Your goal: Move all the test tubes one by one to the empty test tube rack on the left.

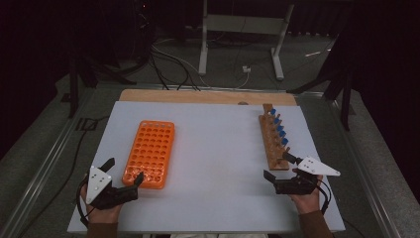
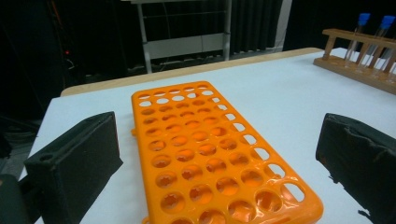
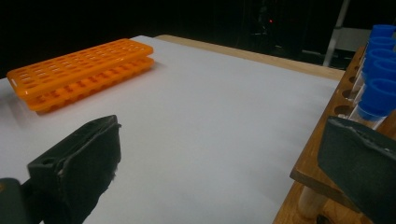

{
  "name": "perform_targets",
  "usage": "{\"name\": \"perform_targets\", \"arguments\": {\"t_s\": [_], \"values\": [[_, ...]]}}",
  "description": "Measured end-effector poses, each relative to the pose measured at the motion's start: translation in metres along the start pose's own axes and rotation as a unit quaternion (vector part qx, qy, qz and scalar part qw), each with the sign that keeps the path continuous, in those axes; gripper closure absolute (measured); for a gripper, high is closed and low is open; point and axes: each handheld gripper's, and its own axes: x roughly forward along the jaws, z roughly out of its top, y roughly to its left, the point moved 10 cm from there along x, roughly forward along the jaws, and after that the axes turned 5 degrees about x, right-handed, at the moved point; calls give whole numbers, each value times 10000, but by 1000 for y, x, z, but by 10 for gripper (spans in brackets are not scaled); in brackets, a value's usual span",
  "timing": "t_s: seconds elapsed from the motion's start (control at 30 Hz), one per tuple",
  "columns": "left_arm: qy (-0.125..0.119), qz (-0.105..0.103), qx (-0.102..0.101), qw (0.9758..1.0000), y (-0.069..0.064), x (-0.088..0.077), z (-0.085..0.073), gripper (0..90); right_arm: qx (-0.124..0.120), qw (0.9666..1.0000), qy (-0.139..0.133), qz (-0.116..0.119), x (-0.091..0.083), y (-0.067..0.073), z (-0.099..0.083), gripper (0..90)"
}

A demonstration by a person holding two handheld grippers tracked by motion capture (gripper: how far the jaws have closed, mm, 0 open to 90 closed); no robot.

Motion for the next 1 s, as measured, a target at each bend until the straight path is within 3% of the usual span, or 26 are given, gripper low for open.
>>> {"name": "perform_targets", "arguments": {"t_s": [0.27, 0.4, 0.67, 0.8, 0.9, 1.0], "values": [[-67, 108, -64, 9999, 4, -1, 1, 8, 52, 10000, 0, 38, -2, 2, 3, 0], [-46, 155, -96, 9998, 5, 0, 0, 8, 60, 9999, -120, -38, -8, 0, 15, 0], [-77, 216, -127, 9997, 6, -2, 0, 8, -121, 9990, -255, -358, -9, -16, 33, 0], [-118, 203, -165, 9996, 7, -2, 1, 8, -90, 9987, -243, -441, -7, -23, 39, 0], [-116, 200, -148, 9996, 6, -2, 1, 8, 66, 9982, -315, -500, -6, -32, 48, 0], [-116, 218, -143, 9996, 6, -2, 1, 8, 14, 9981, -265, -548, -3, -34, 49, 0]]}}
